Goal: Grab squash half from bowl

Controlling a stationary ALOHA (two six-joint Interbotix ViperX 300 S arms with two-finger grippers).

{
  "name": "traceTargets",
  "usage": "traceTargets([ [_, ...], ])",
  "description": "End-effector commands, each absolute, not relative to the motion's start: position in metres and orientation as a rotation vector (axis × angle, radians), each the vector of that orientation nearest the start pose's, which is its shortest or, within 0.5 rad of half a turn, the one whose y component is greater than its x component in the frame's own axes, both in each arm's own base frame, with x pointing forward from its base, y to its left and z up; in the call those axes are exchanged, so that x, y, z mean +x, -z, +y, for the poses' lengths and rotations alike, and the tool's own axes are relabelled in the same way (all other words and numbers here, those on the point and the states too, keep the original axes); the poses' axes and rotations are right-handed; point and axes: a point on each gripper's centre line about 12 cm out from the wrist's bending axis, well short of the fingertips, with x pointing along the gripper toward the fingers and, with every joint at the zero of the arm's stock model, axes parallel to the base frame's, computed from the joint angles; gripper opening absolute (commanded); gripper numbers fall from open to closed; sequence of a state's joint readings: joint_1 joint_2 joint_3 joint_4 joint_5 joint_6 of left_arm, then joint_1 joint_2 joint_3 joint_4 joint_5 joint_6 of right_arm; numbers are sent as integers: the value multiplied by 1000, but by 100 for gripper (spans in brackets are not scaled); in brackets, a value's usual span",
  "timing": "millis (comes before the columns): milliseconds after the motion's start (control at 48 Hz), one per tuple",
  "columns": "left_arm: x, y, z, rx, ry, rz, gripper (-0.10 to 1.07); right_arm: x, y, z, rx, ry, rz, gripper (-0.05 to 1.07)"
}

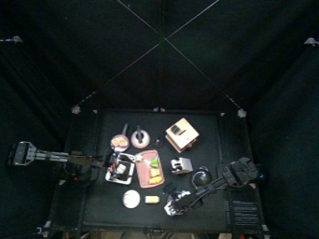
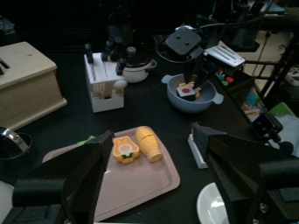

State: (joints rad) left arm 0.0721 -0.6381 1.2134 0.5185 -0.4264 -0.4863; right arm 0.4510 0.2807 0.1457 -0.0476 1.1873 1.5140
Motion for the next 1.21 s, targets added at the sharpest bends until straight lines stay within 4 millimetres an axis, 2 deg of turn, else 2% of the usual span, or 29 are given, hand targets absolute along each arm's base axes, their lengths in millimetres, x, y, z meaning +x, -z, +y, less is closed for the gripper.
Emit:
traceTargets([
  [0,238,-223,-7,-34,132,180,103,371,-176,177,814,814,1375,75],
  [167,238,-223,-7,-34,132,180,103,370,-168,177,812,827,1396,88],
  [292,238,-223,-7,-34,132,180,103,369,-164,178,808,834,1403,92],
  [542,238,-223,-7,-34,132,180,103,362,-143,178,806,881,1466,92],
  [1188,238,-223,-7,-34,132,180,103,358,-120,178,858,841,1436,92],
])
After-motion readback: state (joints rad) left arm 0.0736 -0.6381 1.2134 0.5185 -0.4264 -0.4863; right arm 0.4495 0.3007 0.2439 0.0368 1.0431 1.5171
